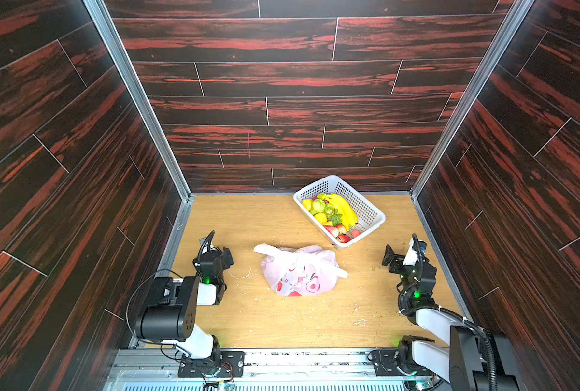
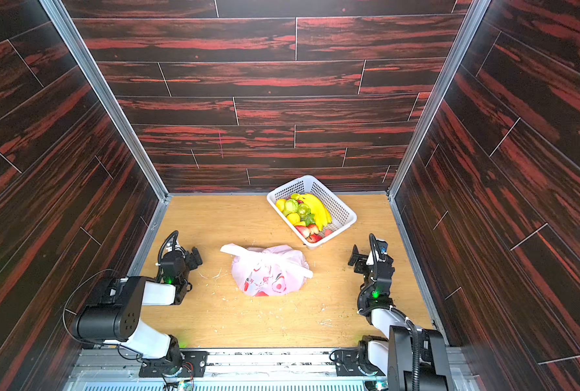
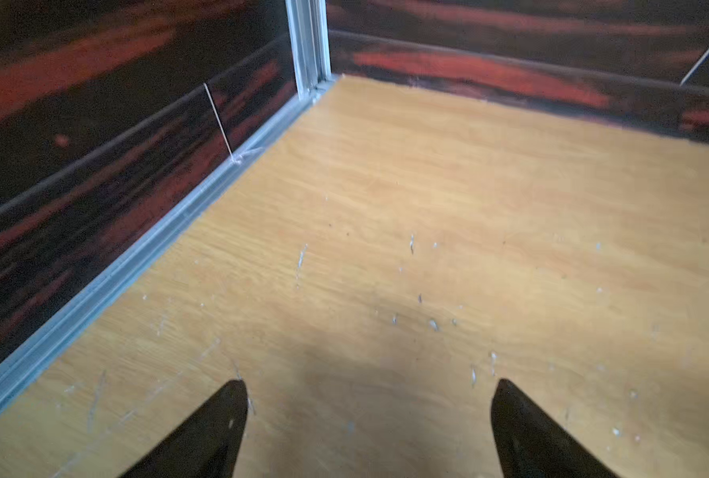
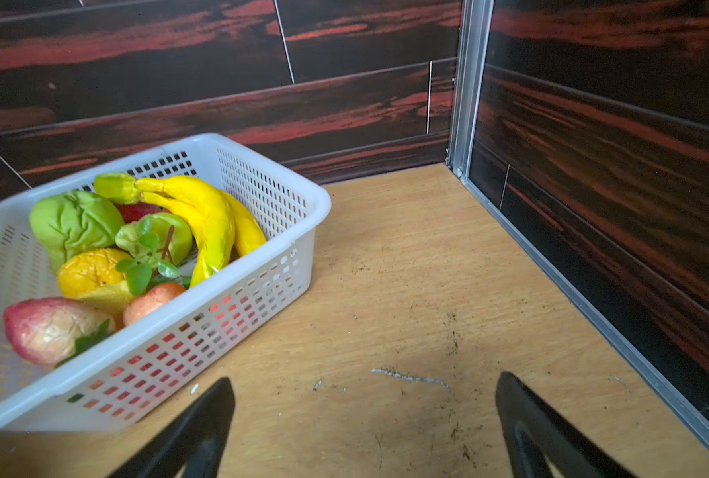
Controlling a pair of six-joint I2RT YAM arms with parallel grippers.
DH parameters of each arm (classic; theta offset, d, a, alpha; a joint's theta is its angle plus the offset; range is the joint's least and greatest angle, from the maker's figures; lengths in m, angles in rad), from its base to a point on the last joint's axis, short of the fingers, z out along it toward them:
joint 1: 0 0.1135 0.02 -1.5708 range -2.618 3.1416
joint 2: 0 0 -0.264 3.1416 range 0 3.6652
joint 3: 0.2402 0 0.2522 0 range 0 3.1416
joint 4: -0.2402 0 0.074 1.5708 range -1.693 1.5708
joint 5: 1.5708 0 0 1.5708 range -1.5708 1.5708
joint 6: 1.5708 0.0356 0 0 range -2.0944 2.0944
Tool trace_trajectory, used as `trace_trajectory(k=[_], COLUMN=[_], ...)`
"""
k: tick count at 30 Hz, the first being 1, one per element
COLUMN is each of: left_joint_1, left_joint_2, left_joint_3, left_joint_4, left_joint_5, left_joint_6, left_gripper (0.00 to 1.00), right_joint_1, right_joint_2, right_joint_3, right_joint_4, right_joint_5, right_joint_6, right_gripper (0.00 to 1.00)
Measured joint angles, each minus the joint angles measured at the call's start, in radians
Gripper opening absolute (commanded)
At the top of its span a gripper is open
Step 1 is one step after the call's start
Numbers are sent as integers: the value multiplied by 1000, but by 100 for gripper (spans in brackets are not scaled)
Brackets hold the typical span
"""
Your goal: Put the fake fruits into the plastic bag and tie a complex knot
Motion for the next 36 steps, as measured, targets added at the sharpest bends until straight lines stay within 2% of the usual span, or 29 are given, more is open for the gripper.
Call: trace_trajectory(k=[2,13,20,36], left_joint_1=[2,2,2,2], left_joint_2=[-1,-11,-12,-13], left_joint_3=[18,32,32,37], left_joint_4=[1,-31,-36,-46], left_joint_5=[4,11,12,30], left_joint_6=[1,6,7,23], left_gripper=[99,99,99,99], right_joint_1=[0,0,-31,-39], right_joint_2=[45,383,389,389], right_joint_3=[0,5,127,131], right_joint_4=[49,370,286,241], right_joint_5=[-10,-77,-100,-114], right_joint_6=[-9,-46,-36,-31], right_gripper=[99,99,99,99])
